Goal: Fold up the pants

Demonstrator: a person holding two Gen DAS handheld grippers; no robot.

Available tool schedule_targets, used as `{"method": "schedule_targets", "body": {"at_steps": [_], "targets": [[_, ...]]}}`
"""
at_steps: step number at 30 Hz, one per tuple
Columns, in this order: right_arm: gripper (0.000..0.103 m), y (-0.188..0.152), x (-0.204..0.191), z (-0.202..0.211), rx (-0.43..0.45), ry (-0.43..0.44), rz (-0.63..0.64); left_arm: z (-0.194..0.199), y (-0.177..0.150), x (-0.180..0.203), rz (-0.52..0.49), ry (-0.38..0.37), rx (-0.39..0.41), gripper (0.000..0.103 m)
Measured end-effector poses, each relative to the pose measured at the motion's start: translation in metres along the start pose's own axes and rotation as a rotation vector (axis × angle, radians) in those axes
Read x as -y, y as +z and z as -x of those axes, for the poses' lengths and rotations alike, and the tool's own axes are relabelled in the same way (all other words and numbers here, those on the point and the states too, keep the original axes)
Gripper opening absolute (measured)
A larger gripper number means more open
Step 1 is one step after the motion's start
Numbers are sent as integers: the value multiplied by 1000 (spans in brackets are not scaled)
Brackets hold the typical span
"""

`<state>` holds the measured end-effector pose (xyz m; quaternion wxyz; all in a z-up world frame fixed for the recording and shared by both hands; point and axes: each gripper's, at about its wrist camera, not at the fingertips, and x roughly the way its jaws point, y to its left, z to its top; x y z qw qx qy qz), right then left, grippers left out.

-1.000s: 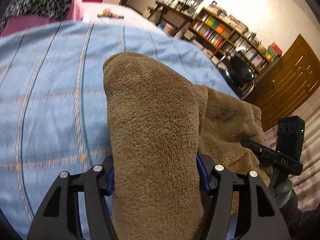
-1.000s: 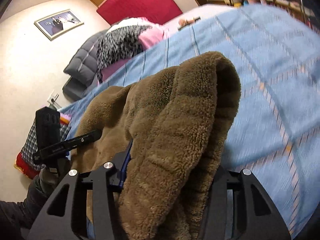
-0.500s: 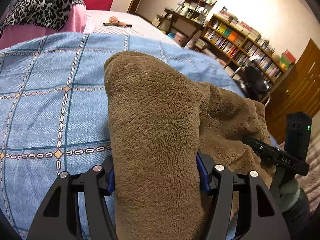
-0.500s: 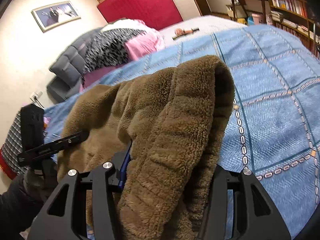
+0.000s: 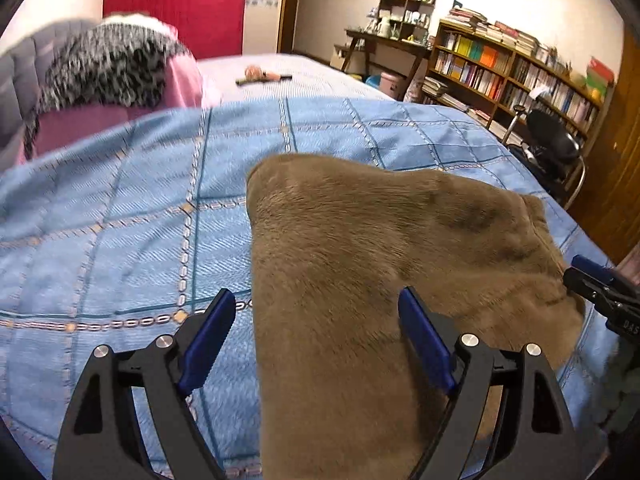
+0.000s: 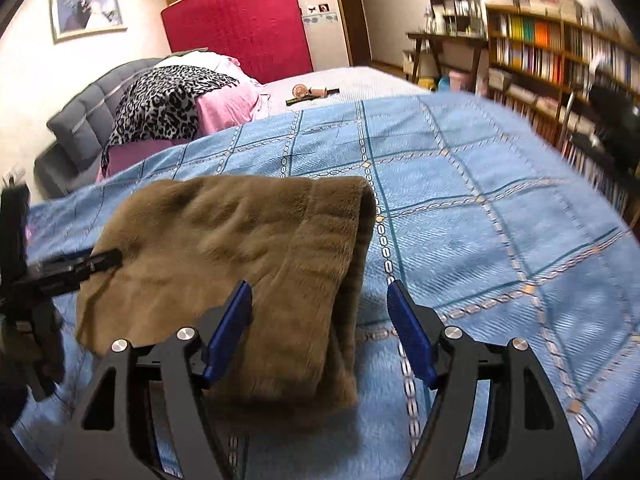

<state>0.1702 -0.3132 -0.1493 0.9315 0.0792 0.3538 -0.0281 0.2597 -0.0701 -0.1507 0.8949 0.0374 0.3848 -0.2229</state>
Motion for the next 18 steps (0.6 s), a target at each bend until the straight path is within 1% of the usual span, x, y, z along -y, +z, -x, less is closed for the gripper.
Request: {"method": "schedule_targets", "body": {"at_steps": [3, 5, 7, 10, 12, 15, 18], "targets": [[71, -12, -4, -1, -24, -43, 18, 16, -14, 16, -61, 28, 40, 83], [71, -21, 3, -11, -59, -61, -11, 19, -23, 27, -135, 73, 58, 83], [73, -28, 13, -23, -88, -49, -57, 11, -28, 31, -173, 86, 43, 83], [81, -36, 25, -35, -98, -37, -106, -3, -37, 26, -167, 94, 11, 85], [82, -36, 27, -37, -107, -30, -124, -9, -37, 25, -153, 94, 9, 88], [82, -40, 24, -33, -108, -48, -108, -11, -35, 25, -138, 109, -2, 88], [82, -38, 19, -22, -102, -56, -106, -4, -31, 30, -134, 145, -21, 87]]}}
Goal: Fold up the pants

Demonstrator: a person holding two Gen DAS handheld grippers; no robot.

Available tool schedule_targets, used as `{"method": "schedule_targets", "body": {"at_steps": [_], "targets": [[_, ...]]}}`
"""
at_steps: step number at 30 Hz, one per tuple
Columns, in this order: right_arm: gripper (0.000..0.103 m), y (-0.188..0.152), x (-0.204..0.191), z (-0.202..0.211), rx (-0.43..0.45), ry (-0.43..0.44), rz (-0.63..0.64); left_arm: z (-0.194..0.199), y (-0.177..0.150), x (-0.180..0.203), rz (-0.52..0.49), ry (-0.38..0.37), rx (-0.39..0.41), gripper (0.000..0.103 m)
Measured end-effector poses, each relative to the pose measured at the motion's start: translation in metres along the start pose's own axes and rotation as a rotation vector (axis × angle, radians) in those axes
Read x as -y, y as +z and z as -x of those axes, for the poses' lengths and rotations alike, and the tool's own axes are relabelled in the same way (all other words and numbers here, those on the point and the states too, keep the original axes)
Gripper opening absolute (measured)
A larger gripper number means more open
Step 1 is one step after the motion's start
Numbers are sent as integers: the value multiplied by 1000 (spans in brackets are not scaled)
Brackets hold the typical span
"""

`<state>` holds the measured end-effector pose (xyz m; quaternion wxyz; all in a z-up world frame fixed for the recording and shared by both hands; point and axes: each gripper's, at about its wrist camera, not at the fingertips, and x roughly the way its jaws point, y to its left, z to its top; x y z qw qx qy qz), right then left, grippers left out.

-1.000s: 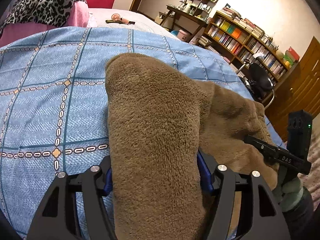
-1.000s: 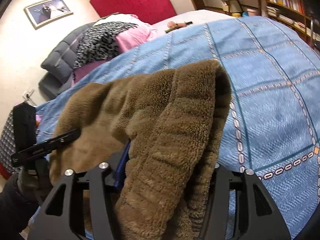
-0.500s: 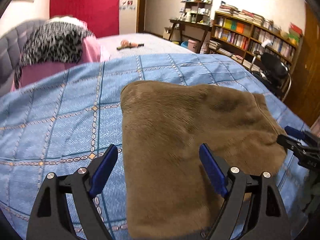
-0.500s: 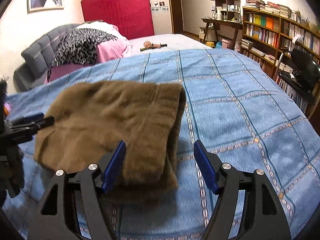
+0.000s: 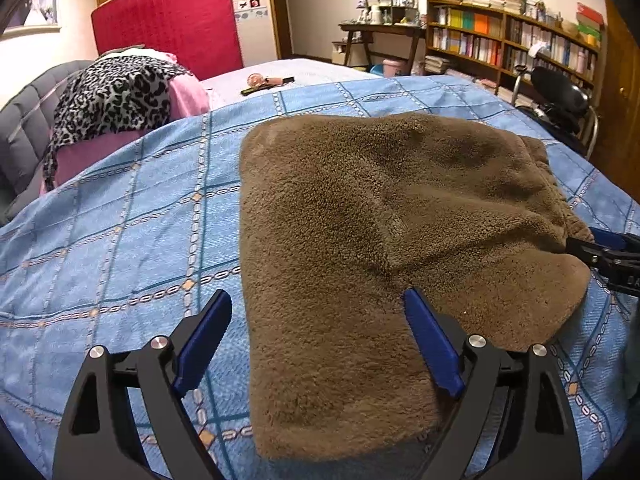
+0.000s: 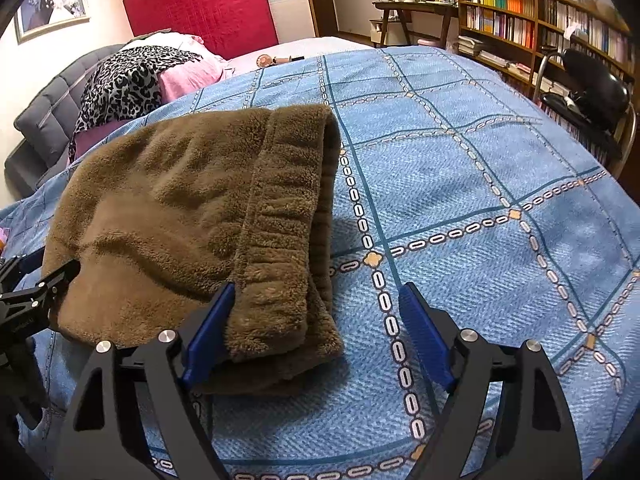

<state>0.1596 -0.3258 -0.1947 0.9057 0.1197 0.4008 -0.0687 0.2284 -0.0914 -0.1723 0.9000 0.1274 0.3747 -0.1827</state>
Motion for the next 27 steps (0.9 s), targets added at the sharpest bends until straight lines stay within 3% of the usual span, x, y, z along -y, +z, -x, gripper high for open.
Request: {"method": "schedule_targets", "body": {"at_steps": [7, 18, 22, 27], "targets": [[84, 2, -16, 40, 56, 29, -4, 27, 4, 13, -31, 55, -9, 88], [84, 2, -39, 80, 102, 77, -8, 70, 12, 23, -13, 37, 44, 89], [97, 5, -49, 97, 134, 102, 2, 86, 17, 25, -4, 43, 68, 93], [100, 8, -58, 117, 169, 123, 8, 104, 22, 32, -7, 93, 100, 93]]}}
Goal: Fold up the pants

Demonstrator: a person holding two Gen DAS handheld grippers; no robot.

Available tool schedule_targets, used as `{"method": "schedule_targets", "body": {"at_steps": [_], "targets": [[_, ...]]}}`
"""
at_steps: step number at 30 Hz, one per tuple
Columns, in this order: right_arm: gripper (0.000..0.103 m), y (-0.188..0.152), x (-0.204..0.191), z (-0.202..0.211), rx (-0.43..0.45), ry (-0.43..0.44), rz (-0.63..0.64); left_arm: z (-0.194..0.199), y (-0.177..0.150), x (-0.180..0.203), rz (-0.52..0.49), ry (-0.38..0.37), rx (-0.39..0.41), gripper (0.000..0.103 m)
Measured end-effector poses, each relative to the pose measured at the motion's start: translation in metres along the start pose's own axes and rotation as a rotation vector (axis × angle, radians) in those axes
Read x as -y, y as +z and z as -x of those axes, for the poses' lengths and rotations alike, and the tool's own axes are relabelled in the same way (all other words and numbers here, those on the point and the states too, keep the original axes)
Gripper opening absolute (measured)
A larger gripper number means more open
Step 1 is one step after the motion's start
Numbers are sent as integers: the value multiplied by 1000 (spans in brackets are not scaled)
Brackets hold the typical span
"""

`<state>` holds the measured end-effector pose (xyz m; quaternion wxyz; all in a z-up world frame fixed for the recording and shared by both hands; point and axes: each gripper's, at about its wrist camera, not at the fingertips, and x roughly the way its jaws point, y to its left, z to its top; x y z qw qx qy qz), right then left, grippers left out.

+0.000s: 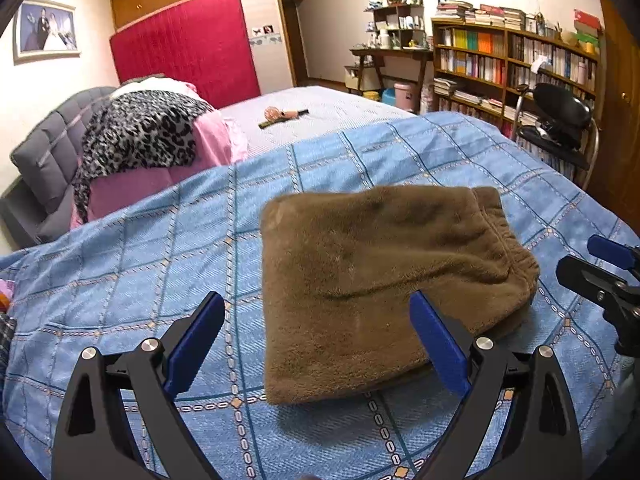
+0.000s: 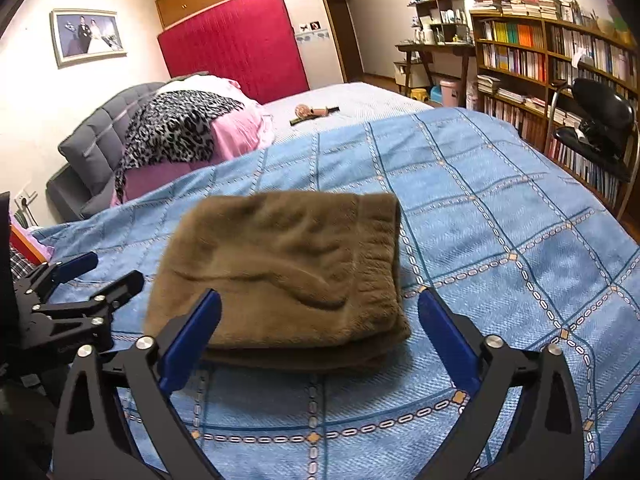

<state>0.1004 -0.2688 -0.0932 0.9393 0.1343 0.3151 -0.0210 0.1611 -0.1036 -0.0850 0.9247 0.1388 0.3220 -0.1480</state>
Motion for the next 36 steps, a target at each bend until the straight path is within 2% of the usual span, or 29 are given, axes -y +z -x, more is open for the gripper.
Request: {"method": "schedule_targets", "body": {"at_steps": [4, 10, 15, 36], "targets": [[100, 2, -9, 11, 15, 0, 2, 9, 3, 2, -8, 71, 12, 93], [100, 1, -23, 18, 30, -33, 59, 18, 5, 0, 7, 82, 19, 93], [100, -1, -31, 21, 27, -39, 85, 21, 4, 5, -20, 143, 0, 93], [100, -2, -27, 16, 13, -53, 80, 22, 5, 5, 3, 73, -18, 93]]}}
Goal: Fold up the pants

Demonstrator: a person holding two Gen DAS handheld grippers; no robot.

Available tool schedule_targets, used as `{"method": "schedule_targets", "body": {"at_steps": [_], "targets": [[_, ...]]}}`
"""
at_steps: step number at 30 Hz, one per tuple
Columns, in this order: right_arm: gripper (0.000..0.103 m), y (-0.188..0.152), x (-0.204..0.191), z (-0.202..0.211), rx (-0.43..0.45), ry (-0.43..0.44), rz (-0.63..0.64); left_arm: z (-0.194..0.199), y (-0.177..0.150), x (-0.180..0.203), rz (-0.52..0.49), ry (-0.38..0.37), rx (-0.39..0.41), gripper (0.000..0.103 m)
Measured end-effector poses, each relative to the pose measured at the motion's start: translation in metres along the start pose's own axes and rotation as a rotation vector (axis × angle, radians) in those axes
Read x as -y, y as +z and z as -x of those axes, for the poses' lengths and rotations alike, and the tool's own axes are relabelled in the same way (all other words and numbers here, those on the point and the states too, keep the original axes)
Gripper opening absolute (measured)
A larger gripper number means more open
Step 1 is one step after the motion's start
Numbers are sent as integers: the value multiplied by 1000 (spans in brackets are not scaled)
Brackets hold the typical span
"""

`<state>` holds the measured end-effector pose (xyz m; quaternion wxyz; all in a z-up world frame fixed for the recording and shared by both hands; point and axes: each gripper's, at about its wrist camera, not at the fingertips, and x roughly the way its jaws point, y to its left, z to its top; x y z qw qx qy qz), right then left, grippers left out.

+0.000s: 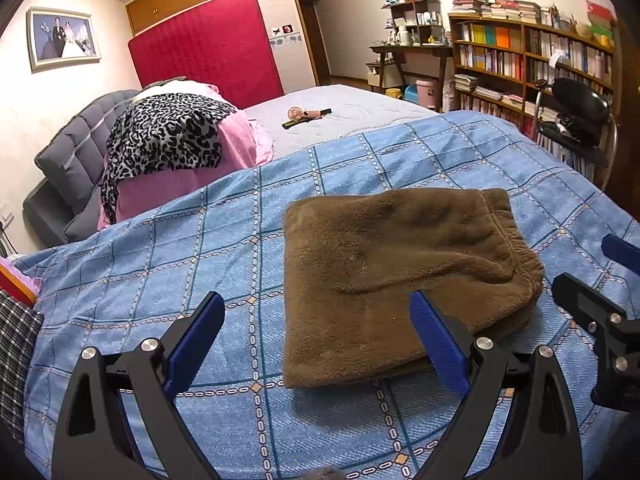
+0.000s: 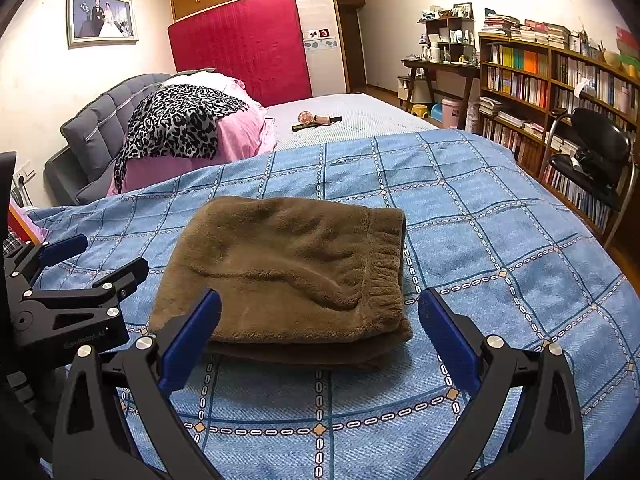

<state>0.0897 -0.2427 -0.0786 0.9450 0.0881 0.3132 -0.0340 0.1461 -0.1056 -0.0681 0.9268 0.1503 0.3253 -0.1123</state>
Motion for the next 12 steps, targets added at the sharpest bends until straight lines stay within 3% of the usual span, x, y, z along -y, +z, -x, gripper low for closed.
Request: {"method": "schedule_targets", "body": {"at_steps": [6, 12], "targets": [[100, -4, -1, -1, -20, 0, -6, 2, -6, 1, -9, -17, -26, 93], [100, -29, -12, -4, -101, 13, -29, -3, -49, -12, 59, -20, -169, 93]]}}
